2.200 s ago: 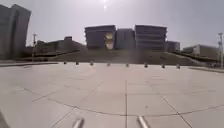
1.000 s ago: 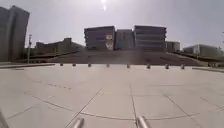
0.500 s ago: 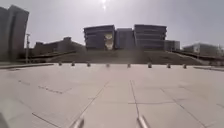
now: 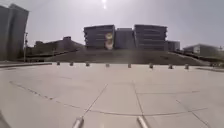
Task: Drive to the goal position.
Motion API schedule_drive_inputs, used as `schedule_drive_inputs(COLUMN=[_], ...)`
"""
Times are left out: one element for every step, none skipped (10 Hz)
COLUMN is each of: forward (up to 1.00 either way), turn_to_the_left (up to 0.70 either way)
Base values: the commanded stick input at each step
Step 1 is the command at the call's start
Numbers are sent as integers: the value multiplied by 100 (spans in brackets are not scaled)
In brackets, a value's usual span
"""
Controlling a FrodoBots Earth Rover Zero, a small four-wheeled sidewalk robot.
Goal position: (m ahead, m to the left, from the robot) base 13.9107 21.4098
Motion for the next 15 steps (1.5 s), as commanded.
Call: schedule_drive_inputs(forward=[70,70,70,70,70,70,70,70,70,70,70,70,70,70,70], turn_to_the_left=[1,1,1,1,1,1,1,1,1,1,1,1,1,1,1])
